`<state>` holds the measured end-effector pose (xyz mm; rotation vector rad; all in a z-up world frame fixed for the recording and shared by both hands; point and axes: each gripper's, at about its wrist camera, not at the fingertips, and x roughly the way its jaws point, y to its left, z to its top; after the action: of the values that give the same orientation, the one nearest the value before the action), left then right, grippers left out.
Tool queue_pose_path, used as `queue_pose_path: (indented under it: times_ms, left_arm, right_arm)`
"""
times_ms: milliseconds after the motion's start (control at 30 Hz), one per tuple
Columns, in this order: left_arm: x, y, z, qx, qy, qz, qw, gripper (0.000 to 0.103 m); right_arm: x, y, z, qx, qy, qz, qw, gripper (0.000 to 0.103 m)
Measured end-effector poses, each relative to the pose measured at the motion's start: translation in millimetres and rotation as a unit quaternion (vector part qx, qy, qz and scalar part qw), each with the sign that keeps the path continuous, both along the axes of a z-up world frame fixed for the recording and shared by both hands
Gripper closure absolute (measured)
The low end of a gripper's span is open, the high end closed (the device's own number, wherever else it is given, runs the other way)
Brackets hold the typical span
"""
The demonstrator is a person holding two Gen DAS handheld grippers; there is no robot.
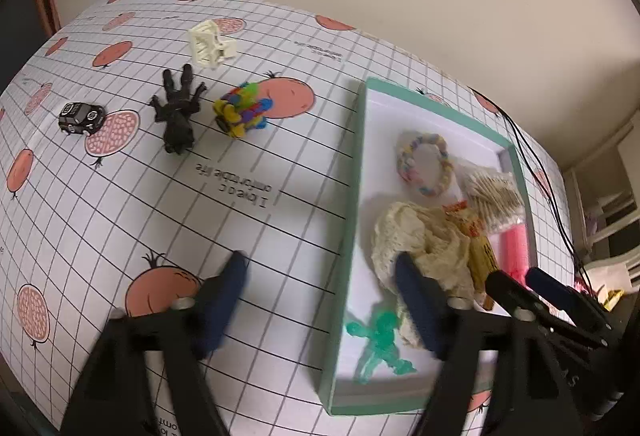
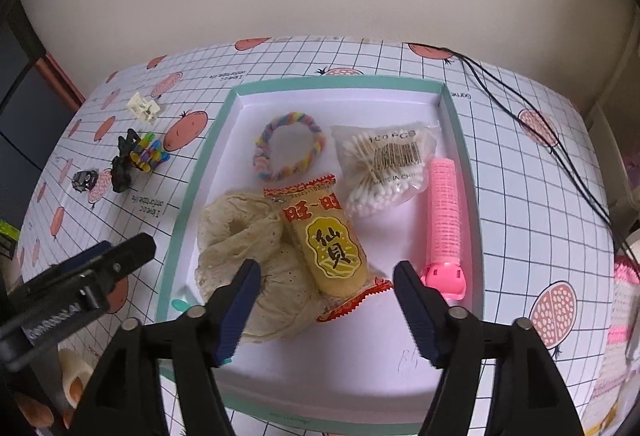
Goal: Organize objects
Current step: 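Open both tools to release the figure and snack packet in the tray, then move both tools back toward the toy car and block toy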
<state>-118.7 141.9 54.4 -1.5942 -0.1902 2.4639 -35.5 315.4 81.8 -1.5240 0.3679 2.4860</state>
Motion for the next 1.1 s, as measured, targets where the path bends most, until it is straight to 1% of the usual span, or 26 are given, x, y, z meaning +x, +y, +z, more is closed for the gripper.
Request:
queue_pose_path:
  times_ms: [133,233,333,433,500,733,933,1100]
  left_arm:
    - [-0.2,-5.3,3.7,-0.009,0.017,0.017,0.9997,0.013]
    - [-0.7,-8.1,3.5,-0.005,0.020,0.019,0.9996,0.013]
    - [-1.3,-10.3,2.7,-0.003,0.021,0.024,0.9995,0.012]
    - [-2.4,-11.7,1.4,-0.002,0.018,0.027,0.9995,0.012]
    - [-2.4,-12.7,1.7,-0.004,0.021,0.030,0.9993,0.012]
    - [-3.3,-15.7,2.1,-0.006,0.024,0.035,0.9991,0.012]
    - [-4.2,-16.9,0.3,-0.002,0.018,0.037,0.9991,0.012]
    - [-5.7,-15.5,2.7,0.000,0.022,0.025,0.9994,0.012]
  right_arm:
    - [-1.0,-3.1,0.4,0.005,0.005,0.009,1.000,0.015]
    - [-1.7,-5.2,1.0,0.005,0.008,0.012,1.000,0.014]
    - [-2.1,-5.4,1.6,0.006,0.011,0.010,1.000,0.007]
    - [-2.3,-4.7,1.6,0.004,0.013,0.009,1.000,0.005]
    - [-2.3,-4.2,1.8,0.004,0.014,0.008,1.000,0.000]
    - [-1.7,-3.1,2.2,0.004,0.021,0.003,1.000,0.000]
    - [-1.4,-2.2,2.2,0.005,0.021,0.001,1.000,0.000]
    - [-1.0,-1.1,4.5,0.004,0.026,-0.002,1.000,0.000]
